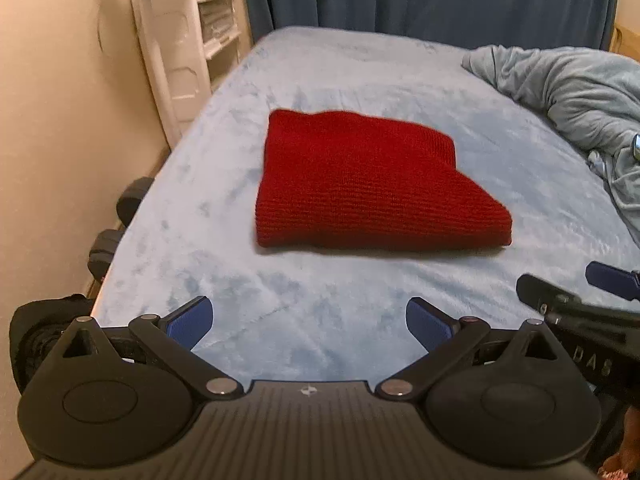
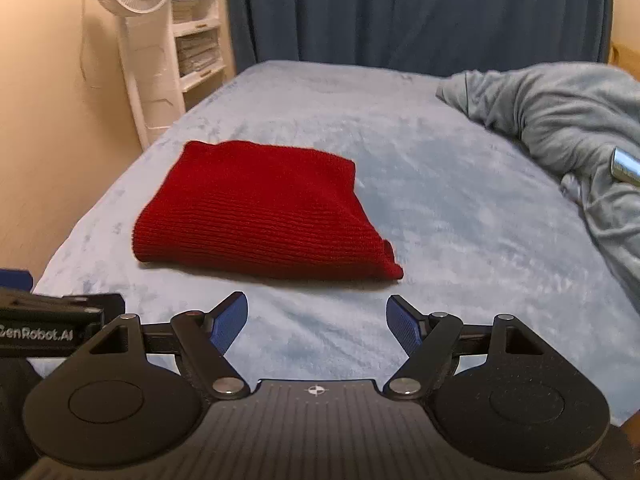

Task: Fold small clothes

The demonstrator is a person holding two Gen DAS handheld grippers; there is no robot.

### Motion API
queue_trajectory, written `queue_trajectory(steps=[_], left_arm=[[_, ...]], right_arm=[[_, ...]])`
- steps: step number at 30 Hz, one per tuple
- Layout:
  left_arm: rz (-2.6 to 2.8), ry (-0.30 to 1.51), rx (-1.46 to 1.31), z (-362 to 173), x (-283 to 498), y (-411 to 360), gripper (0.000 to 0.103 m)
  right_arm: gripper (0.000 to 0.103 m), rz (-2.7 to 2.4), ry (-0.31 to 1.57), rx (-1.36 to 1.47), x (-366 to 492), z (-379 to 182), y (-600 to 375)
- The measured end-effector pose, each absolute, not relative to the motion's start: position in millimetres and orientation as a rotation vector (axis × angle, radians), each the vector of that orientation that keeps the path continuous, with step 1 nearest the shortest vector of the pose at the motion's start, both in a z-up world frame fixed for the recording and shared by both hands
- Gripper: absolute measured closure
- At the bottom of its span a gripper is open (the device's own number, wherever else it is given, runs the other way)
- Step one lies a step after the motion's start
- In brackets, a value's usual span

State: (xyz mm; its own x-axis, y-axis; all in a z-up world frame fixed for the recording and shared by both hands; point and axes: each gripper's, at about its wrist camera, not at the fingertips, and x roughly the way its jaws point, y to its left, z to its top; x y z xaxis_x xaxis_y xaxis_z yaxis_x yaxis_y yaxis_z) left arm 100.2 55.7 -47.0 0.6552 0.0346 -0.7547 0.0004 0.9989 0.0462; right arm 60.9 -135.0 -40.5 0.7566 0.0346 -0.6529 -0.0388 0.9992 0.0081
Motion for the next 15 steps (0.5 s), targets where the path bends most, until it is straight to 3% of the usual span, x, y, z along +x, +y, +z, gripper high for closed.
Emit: queue_trajectory(steps=[15], left_arm=[[0.029,0.799,0.059,-20.6,79.2,50.0,0.000]], right_arm=[[0.025,0.048,0.679,-0.037,39.8,-25.5,-131.7]])
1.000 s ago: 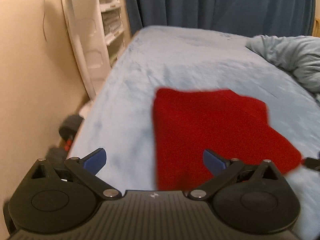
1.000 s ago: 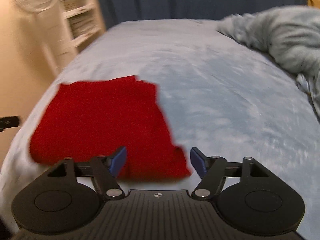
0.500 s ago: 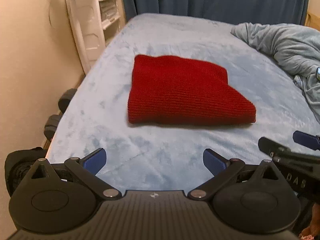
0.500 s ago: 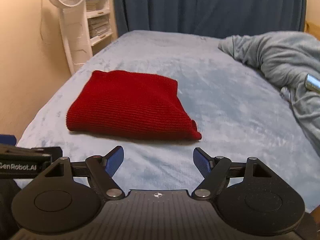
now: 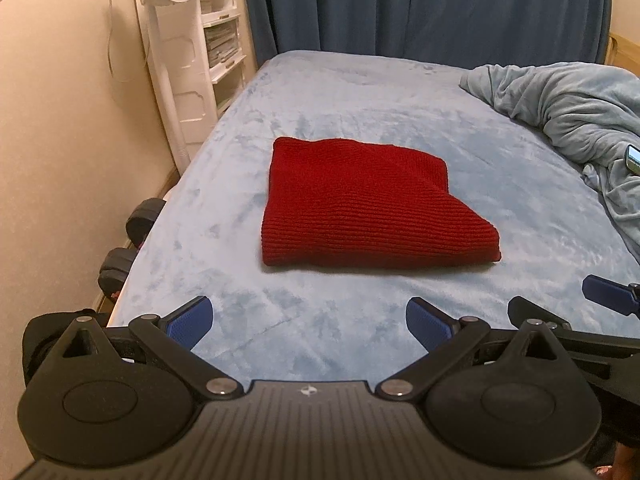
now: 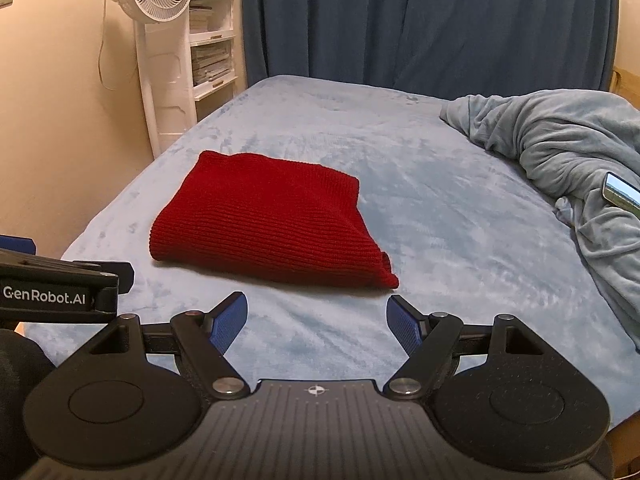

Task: Fold small clothes

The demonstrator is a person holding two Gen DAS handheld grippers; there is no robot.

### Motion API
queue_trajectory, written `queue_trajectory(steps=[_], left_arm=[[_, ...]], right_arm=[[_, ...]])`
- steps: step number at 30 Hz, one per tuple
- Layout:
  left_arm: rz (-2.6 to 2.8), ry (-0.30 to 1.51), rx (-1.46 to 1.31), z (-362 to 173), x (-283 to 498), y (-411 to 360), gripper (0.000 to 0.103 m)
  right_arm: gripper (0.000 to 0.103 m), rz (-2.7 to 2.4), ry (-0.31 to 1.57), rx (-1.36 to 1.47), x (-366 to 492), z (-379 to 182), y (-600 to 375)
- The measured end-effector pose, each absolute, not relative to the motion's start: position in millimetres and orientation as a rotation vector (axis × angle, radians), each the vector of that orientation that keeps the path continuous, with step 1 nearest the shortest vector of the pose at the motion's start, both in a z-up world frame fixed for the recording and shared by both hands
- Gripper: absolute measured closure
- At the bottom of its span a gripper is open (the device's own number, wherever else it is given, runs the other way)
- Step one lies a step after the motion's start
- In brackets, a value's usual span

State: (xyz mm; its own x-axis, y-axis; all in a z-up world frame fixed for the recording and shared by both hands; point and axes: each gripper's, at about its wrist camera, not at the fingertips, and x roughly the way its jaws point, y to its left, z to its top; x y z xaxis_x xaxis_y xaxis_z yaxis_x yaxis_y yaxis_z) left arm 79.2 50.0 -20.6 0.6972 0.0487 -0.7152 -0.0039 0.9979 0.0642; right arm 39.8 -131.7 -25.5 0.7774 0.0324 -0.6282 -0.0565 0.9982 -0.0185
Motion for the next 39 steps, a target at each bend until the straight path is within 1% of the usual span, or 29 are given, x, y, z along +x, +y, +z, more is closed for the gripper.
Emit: queue_trajectory(steps=[39], left_arm=[[0.037,0.805,0.062,-21.1,78.0,55.2,0.000]], right_arm=[[0.025,0.051,0.688,-0.034,38.2,-27.1,-129.1]])
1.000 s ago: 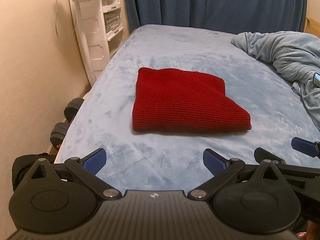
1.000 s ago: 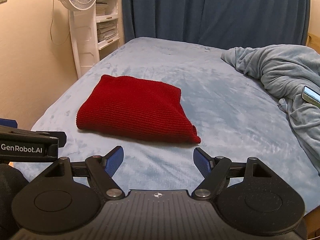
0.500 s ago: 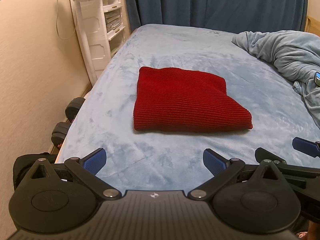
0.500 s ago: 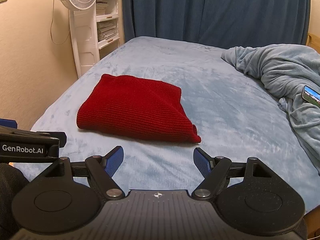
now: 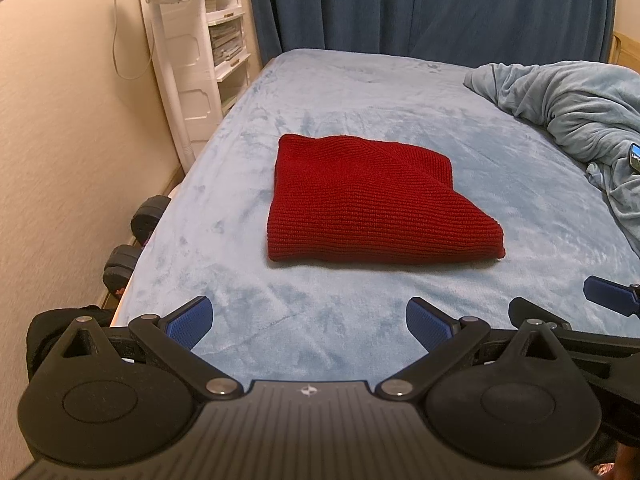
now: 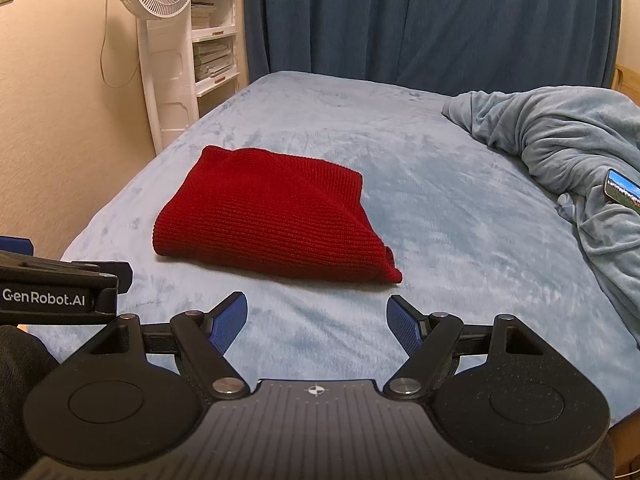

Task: Fold small clothes

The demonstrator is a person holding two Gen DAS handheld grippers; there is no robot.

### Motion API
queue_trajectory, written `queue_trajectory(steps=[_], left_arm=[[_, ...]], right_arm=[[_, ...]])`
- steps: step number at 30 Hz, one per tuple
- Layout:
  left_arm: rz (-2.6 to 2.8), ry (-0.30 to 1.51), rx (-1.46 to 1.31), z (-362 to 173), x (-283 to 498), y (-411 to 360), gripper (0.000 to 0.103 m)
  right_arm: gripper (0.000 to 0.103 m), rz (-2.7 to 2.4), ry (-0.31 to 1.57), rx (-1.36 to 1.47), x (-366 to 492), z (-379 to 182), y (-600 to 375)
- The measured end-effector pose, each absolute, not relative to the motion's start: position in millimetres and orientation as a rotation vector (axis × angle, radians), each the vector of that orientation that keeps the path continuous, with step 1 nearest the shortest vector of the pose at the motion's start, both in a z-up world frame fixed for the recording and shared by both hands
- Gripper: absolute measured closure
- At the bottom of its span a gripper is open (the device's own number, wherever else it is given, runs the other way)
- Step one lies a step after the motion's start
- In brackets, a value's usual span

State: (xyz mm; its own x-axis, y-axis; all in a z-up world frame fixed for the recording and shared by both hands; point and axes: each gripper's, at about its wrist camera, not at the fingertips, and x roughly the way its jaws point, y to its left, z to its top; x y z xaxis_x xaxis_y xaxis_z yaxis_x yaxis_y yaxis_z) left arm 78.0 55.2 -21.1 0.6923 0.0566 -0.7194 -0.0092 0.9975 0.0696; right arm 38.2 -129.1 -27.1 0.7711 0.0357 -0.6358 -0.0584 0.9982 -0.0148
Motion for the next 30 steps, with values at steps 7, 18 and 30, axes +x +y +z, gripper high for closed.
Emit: queue_trajectory(steps=[7,18,30], left_arm=[[0.038,0.804,0.062,-20.8,78.2,55.6,0.000],[0.041,0.814,0.041,-21.6,77.9,60.8,0.000],[0.037,0.809,0.048,-22.2,76.6,56.4,0.000]], right_arm=[[0.025,0.053,0.693,-0.036,36.2,-29.2,-130.2],[0.025,0.055,0.690,-0.039,34.4,-29.9,-129.4],[0.025,0.074,0.699,-0.045,32.0,-28.9,-128.5]])
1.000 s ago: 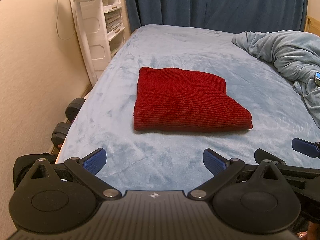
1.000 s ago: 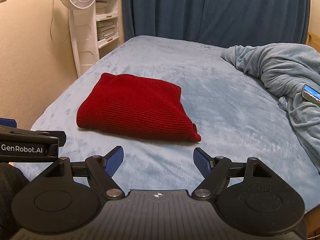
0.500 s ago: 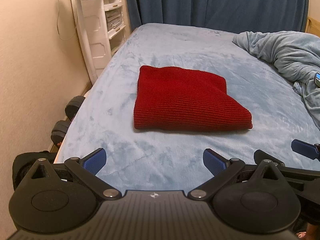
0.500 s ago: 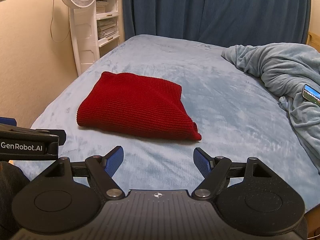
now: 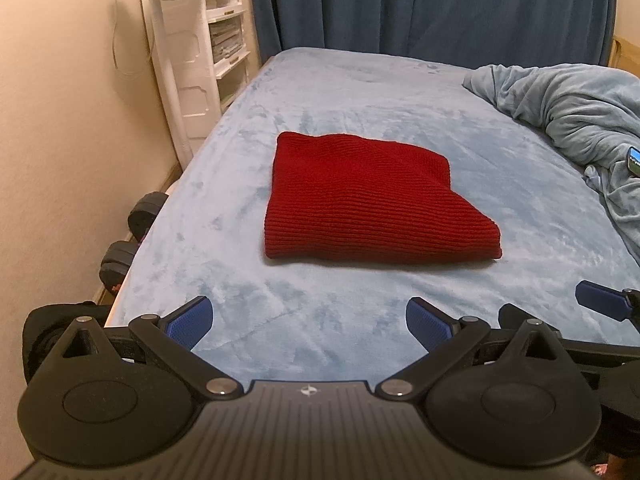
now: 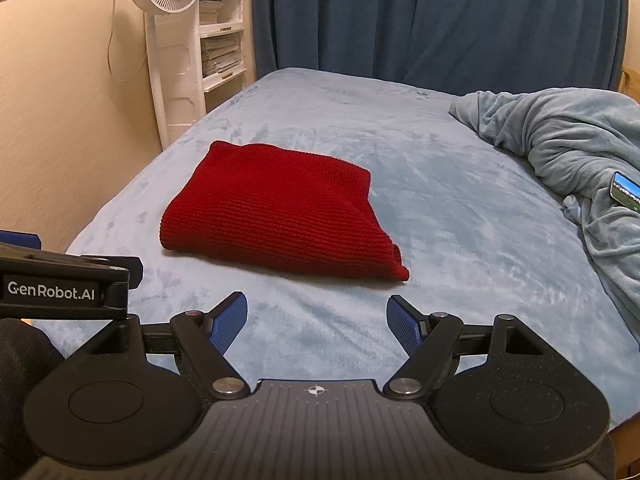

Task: Fold small clothes

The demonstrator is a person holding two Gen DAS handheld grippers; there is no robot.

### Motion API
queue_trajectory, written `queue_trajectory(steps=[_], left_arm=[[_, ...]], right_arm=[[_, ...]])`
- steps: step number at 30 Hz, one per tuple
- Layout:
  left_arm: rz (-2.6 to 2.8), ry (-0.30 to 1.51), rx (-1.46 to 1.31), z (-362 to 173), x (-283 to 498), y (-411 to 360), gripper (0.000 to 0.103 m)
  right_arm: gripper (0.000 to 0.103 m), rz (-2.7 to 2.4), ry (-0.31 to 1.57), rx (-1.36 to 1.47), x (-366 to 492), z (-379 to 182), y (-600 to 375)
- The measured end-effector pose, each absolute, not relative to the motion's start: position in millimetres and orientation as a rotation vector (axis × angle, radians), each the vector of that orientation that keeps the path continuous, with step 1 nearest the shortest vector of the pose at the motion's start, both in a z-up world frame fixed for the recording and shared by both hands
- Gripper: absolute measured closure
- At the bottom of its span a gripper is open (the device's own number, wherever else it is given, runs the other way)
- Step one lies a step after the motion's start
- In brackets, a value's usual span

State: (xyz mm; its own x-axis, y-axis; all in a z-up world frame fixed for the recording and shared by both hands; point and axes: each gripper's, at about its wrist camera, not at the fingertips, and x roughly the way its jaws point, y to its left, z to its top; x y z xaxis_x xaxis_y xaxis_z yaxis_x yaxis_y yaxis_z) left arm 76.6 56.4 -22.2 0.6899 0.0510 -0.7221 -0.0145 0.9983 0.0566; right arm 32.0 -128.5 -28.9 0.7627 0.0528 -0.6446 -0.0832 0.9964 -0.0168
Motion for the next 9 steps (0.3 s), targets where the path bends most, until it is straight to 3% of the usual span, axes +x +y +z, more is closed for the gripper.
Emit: queue_trajectory(steps=[9], left_arm=[[0.078,0.836,0.055,-25.9,79.0,58.4,0.000]], right_arm=[[0.023,0.073,0.700,-0.043,33.2,-28.3,-129.9]])
